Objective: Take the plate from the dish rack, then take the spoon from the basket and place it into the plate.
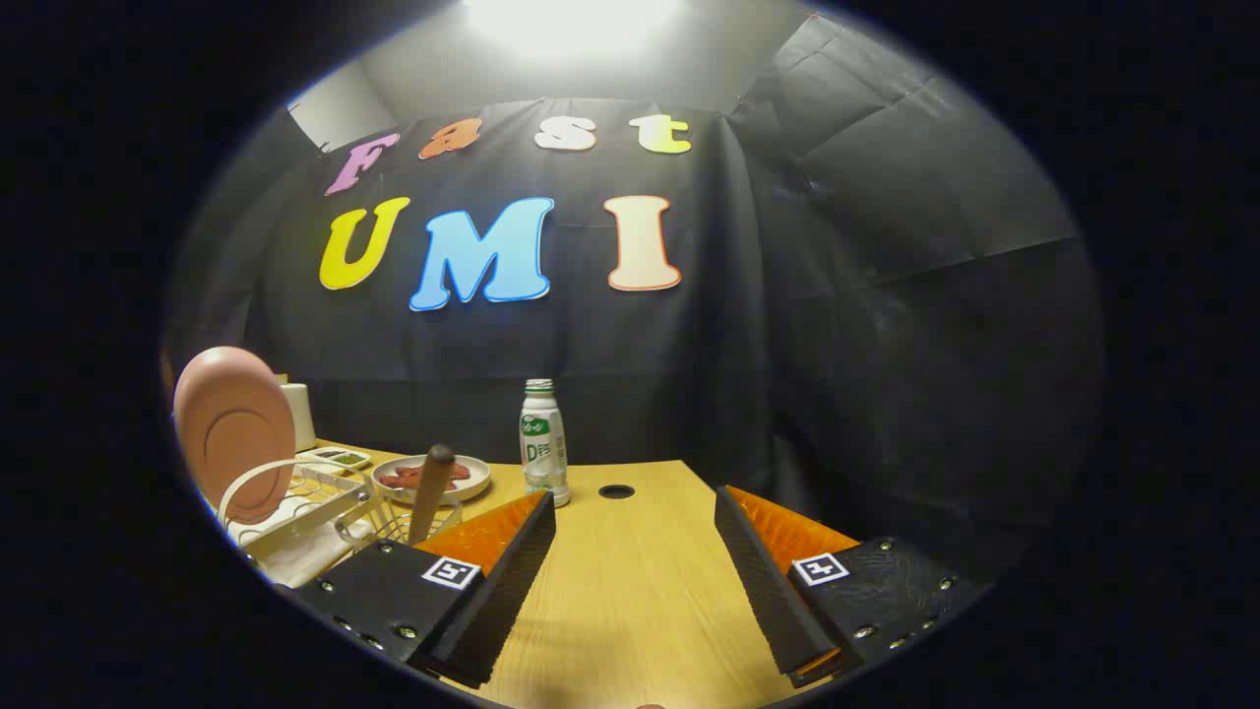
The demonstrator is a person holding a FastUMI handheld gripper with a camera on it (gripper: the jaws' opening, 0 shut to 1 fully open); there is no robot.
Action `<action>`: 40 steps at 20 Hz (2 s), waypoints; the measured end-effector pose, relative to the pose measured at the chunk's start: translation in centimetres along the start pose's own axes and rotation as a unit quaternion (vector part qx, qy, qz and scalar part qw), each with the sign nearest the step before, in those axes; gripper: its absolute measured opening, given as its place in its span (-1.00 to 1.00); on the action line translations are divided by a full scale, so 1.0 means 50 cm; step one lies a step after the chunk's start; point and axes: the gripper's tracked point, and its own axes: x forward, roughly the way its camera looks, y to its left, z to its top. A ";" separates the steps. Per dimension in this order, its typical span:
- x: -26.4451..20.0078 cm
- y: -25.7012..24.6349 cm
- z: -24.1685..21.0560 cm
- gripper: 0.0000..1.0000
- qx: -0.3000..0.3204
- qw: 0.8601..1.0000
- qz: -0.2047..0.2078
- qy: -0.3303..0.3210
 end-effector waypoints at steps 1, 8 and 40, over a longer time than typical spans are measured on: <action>-0.005 -0.020 0.024 0.99 0.000 1.000 -0.010 -0.004; -0.152 -0.050 0.224 0.98 -0.016 1.000 -0.019 -0.016; -0.135 0.558 0.253 0.99 0.053 0.934 0.261 0.236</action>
